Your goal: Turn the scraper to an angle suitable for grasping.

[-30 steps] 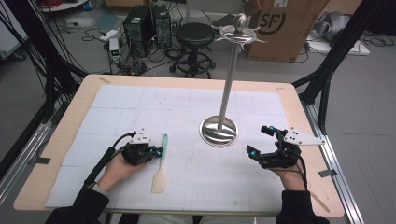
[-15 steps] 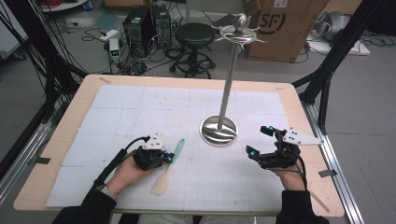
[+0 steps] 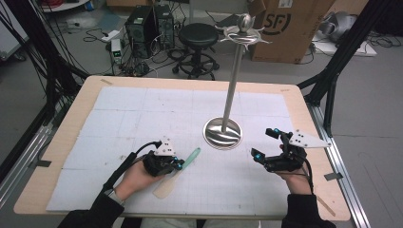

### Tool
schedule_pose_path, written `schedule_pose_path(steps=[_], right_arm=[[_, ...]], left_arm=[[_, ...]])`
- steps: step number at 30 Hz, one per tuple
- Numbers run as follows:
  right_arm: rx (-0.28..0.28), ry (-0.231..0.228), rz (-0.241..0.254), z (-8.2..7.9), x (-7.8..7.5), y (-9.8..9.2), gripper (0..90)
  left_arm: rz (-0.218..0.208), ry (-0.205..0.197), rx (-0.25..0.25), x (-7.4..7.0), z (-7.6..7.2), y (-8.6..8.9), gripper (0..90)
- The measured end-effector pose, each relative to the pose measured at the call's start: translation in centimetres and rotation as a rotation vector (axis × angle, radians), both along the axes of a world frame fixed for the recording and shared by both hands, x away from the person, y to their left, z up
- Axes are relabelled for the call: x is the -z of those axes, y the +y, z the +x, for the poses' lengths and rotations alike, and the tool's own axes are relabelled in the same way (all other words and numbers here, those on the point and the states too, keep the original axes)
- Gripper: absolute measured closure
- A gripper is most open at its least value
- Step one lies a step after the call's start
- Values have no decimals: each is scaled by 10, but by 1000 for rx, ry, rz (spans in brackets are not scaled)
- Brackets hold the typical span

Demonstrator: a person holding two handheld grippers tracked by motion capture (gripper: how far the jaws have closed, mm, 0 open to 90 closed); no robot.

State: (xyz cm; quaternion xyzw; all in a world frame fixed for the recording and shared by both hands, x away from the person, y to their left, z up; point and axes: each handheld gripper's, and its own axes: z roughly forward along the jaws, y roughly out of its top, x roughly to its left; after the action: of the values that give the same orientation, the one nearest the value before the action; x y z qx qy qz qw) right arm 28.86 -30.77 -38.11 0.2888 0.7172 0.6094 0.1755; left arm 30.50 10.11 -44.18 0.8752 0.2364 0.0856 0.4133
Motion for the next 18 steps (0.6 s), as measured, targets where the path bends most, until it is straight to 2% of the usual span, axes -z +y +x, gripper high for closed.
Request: schedule_pose_path(steps=[1,3,6,11,15,18], right_arm=[[0,0,0,0,0,0,15],[10,3,9,0,0,-4,15],[13,8,17,0,0,-6,15],[10,5,23,0,-1,-6,15],[6,25,13,1,1,-6,15],[2,27,16,2,1,-6,15]], left_arm=[[-7,1,2,-2,-2,1,899],[-11,-24,0,-7,-8,3,899],[0,-54,16,-12,-17,2,899],[-21,-29,43,-12,-25,-4,899],[27,-18,45,-7,-28,-9,899],[65,11,50,-3,-29,-9,899]])
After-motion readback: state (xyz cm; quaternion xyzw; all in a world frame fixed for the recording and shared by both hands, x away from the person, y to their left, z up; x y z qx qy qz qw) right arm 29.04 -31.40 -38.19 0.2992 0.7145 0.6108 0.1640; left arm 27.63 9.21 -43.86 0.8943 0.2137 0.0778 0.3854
